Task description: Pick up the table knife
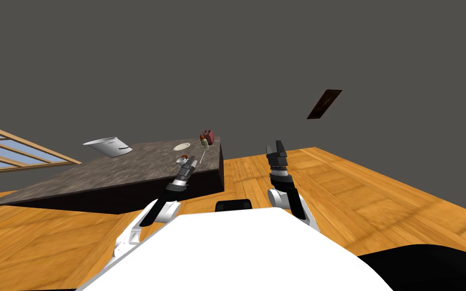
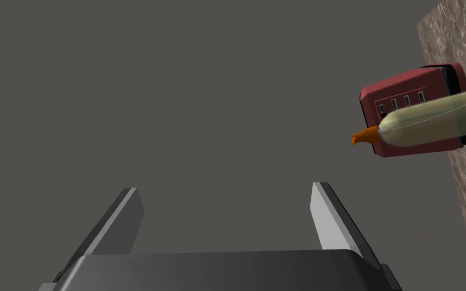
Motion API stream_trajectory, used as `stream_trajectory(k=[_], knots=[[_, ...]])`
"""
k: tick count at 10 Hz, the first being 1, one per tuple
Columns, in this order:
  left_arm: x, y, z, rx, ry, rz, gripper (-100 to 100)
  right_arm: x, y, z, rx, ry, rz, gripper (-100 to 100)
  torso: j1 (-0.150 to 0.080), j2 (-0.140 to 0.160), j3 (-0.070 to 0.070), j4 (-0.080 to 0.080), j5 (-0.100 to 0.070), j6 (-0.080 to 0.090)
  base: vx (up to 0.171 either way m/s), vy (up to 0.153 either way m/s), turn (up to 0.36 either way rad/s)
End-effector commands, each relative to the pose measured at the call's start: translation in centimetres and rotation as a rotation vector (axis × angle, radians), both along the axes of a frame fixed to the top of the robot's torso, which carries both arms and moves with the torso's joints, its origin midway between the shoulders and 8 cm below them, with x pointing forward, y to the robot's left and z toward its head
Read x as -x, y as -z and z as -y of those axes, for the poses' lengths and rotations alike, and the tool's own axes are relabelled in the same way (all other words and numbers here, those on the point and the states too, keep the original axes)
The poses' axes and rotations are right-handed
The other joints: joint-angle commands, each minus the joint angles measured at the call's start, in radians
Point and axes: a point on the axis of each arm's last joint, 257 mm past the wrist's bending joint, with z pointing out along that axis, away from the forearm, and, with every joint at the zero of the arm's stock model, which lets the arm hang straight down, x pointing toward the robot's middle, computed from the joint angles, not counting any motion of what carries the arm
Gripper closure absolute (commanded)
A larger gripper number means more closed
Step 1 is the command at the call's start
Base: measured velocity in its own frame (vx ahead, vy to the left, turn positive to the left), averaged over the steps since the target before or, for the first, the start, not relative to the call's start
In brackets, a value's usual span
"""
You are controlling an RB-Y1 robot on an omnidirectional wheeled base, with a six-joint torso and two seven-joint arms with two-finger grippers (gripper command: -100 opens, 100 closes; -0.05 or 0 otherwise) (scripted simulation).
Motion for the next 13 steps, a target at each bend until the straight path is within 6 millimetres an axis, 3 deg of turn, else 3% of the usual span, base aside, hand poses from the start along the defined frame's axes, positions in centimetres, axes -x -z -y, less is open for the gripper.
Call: stream_trajectory(k=[1, 11, 13], knots=[[-0.1, 0.3, -0.2, -0.026, 0.012, -0.013, -100, 0.0, 0.0, 0.0, 0.000, 0.000, 0.000, 0, 0.000, 0.000, 0.000, 0.000, 0.000, 0.000, -0.047, -0.037, -0.009], [-1.1, 4.4, -2.9, -0.233, 0.067, -0.151, -100, 0.0, 0.0, 0.0, 0.000, 0.000, 0.000, 0, 0.001, -0.002, -0.001, 0.000, 0.000, 0.000, -0.039, -0.030, -0.026], [-1.5, 6.4, -4.5, -0.302, 0.063, -0.218, -100, 0.0, 0.0, 0.0, 0.000, 0.000, 0.000, 0, 0.001, -0.003, -0.001, -0.001, 0.000, 0.000, -0.014, -0.027, -0.072]])
